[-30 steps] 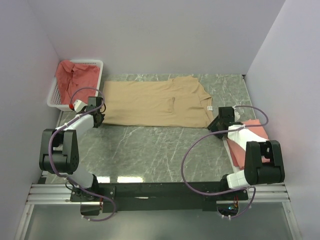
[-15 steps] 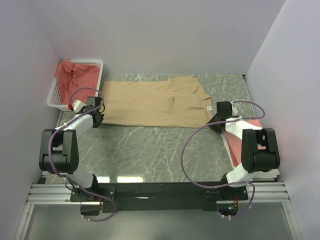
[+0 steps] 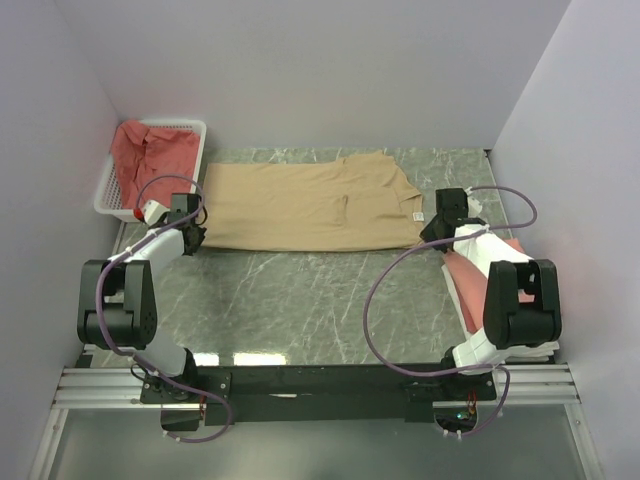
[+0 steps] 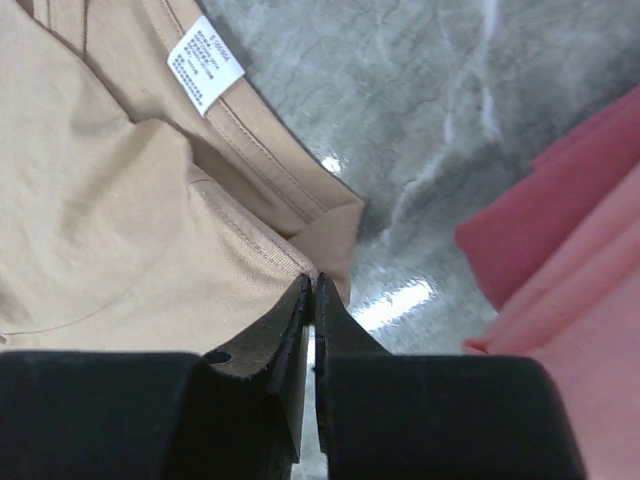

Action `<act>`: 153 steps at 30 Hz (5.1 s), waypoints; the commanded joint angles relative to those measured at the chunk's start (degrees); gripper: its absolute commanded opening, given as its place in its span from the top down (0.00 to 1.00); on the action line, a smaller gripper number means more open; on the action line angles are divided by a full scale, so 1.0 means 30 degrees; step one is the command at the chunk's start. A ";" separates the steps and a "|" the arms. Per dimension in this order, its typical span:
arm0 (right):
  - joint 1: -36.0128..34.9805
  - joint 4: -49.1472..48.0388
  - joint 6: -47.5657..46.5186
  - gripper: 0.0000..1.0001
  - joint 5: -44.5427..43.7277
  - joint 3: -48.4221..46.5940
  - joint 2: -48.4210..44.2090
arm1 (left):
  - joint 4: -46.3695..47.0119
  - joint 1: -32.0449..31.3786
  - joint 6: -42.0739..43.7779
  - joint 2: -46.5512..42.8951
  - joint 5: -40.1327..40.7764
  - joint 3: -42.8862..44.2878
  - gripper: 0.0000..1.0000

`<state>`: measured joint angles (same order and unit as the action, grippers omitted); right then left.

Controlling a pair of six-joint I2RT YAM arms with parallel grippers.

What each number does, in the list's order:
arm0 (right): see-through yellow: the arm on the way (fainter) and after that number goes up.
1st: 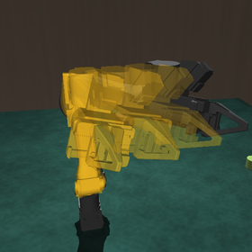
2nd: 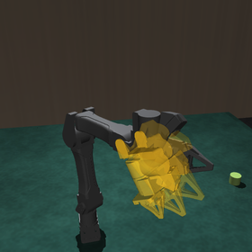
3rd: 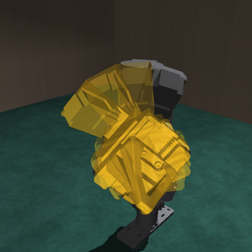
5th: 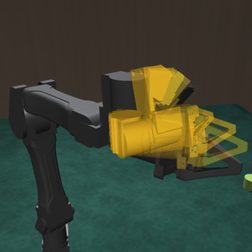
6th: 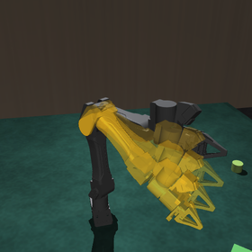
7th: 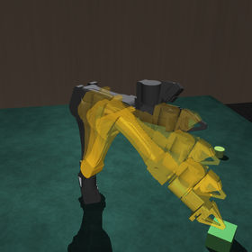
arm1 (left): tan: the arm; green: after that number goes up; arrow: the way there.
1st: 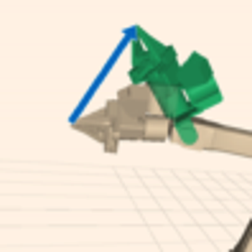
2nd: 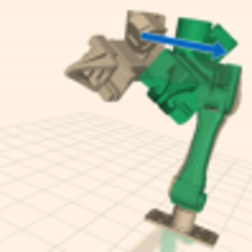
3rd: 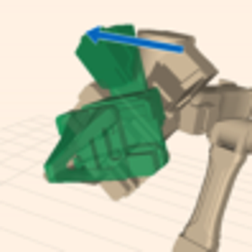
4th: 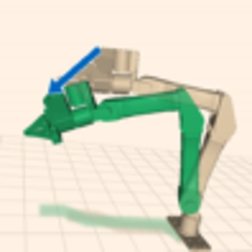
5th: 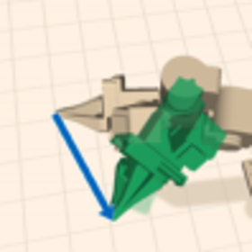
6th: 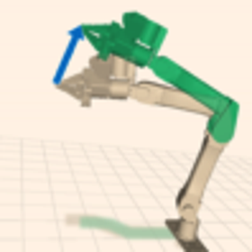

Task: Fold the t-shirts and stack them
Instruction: Fold the tshirt

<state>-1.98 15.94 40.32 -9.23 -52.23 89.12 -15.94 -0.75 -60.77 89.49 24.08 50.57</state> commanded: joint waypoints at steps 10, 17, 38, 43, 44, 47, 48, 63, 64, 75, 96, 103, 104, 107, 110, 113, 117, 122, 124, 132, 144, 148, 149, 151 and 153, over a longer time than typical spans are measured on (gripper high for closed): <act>0.0571 0.1277 -0.1221 0.77 -0.1230 0.0035 -0.1787 | -0.0574 0.0662 -0.0133 -0.1237 0.0120 -0.0273 0.99; 0.0571 0.0284 -0.0754 0.59 0.0960 0.1876 -0.2662 | -0.0517 0.0720 -0.0104 -0.1676 0.0120 -0.0741 0.99; 0.0015 -0.2327 0.0830 0.70 0.1909 0.2674 -0.0176 | -0.0251 0.0749 0.0014 -0.1296 -0.0291 -0.0684 0.99; 0.0015 -0.0134 -0.0194 1.00 0.0035 0.1388 -0.0876 | -0.0427 0.0779 -0.0015 -0.1384 -0.0232 -0.0625 0.99; 0.0015 0.0277 -0.0457 1.00 -0.0433 0.1152 -0.1053 | -0.0543 0.0779 -0.0045 -0.1442 -0.0174 -0.0625 0.99; 0.0044 0.1743 -0.1453 1.00 -0.1899 0.0476 -0.1698 | -0.0603 0.0837 -0.0133 -0.1559 0.0002 -0.0771 0.99; 0.0044 0.2181 -0.1572 1.00 -0.2395 0.0417 -0.1873 | -0.0661 0.0837 -0.0162 -0.1531 0.0002 -0.0800 0.99; 0.0454 0.2741 -0.1252 1.00 0.0614 0.4279 -0.7463 | -0.2008 0.1394 -0.1245 -0.4544 -0.0613 -0.4487 0.99; 0.0454 0.2887 -0.1135 1.00 0.0849 0.4487 -0.7877 | -0.2154 0.1423 -0.1362 -0.5215 -0.0584 -0.4724 0.99; 0.0483 0.5904 0.0594 1.00 0.3016 0.7387 -1.4379 | -0.5377 0.1628 -0.2446 -1.0872 0.0470 -0.6863 0.99; 0.0484 0.9806 0.0802 0.22 0.4244 0.6101 -1.7108 | -0.7927 0.1804 -0.1863 -1.4478 0.0384 -0.5287 0.52; 0.0104 0.5207 -0.1629 0.17 0.6445 0.2504 -1.3456 | -0.4326 0.1019 0.0715 -1.2525 -0.0616 -0.2505 0.52; -0.0274 0.4101 -0.1661 0.17 0.6621 0.1337 -1.1997 | -0.4324 0.0549 0.0746 -1.1618 -0.0149 -0.1920 0.53; -0.1298 0.1700 -0.1456 0.17 0.6039 -0.0163 -0.9882 | -0.4820 -0.1706 0.0747 -0.7809 0.2105 0.1588 0.55; -0.1888 0.0111 -0.1339 0.18 0.5890 -0.1189 -0.7892 | -0.5289 -0.2881 0.0600 -0.4439 0.3573 0.3412 0.57; -0.2445 -0.0449 -0.1455 0.20 0.5862 -0.2128 -0.6102 | -0.5786 -0.3556 0.0629 -0.1392 0.4686 0.5756 0.57; -0.2709 -0.0890 -0.1806 0.20 0.5947 -0.2834 -0.4515 | -0.7076 -0.3879 0.0686 0.3259 0.6152 1.0169 0.57; -0.2827 -0.1153 -0.2393 0.20 0.5949 -0.3216 -0.3109 | -0.7517 -0.3997 0.1885 0.7369 0.7238 1.5123 0.56; -0.2798 -0.1272 -0.2393 0.20 0.5950 -0.3245 -0.2785 | -0.8247 -0.3997 0.1889 0.9274 0.7676 1.6449 0.57; -0.2827 -0.1594 -0.2744 0.20 0.6505 -0.4240 -0.1027 | -0.8368 -0.3734 0.2796 1.3143 0.9113 1.9735 0.58; -0.2798 -0.2063 -0.2744 0.20 0.7121 -0.4739 0.1024 | -0.8162 -0.2737 0.3265 1.4671 0.8821 2.0440 0.61; -0.2827 -0.1858 -0.2862 0.20 0.7209 -0.4857 0.1201 | -0.8599 -0.2562 0.3296 1.4816 0.8412 2.0527 0.62; -0.2827 -0.1800 -0.2891 0.20 0.7267 -0.4886 0.1172 | -0.8804 -0.2474 0.3208 1.4933 0.8178 2.0759 0.62; -0.2827 -0.1712 -0.2862 0.20 0.7268 -0.4915 0.1172 | -0.9331 -0.2240 0.3090 1.5197 0.7536 2.0908 0.63; -0.2827 -0.1740 -0.2804 0.20 0.7297 -0.4857 0.1142 | -0.9567 -0.2122 0.3090 1.5431 0.7269 2.1084 0.64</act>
<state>-10.11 12.01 32.91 12.14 -63.90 92.95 -42.09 -8.69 -51.72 134.41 47.16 111.22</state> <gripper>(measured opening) 0.798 0.367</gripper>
